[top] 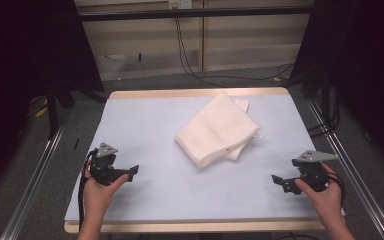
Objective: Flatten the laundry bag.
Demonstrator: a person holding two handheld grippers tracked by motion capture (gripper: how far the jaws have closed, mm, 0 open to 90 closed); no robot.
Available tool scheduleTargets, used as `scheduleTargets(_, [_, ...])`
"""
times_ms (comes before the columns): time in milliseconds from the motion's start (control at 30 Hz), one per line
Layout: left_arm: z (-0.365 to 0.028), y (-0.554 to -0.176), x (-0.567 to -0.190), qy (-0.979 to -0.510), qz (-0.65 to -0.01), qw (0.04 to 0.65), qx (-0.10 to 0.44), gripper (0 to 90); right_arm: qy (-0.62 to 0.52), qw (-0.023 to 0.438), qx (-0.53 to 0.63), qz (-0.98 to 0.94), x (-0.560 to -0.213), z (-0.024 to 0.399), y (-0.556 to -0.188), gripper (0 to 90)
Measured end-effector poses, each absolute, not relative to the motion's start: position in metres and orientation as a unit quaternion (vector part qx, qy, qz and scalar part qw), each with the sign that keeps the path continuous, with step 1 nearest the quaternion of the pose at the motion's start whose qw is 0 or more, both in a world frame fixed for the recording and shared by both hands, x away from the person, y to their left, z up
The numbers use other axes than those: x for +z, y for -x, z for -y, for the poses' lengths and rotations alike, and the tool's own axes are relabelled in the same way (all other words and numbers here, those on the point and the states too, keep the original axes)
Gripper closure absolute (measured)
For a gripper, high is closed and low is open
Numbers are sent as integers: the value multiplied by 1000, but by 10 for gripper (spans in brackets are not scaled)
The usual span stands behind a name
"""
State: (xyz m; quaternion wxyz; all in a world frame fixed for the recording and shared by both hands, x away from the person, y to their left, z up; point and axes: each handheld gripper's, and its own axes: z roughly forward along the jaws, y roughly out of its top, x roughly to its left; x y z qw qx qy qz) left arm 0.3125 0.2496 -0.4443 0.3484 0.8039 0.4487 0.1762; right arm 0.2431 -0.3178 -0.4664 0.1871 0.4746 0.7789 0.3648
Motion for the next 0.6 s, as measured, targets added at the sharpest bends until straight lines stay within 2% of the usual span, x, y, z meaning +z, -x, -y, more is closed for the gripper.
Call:
scheduleTargets(200, [-236, -313, -442, -803, -441, 367, 163, 27, -471, 177, 364, -784, -467, 312, -242, 11])
scheduleTargets(600, [-197, -317, -442, -826, -407, 363, 143, 22, -456, 174, 361, -795, -467, 301, -243, 10])
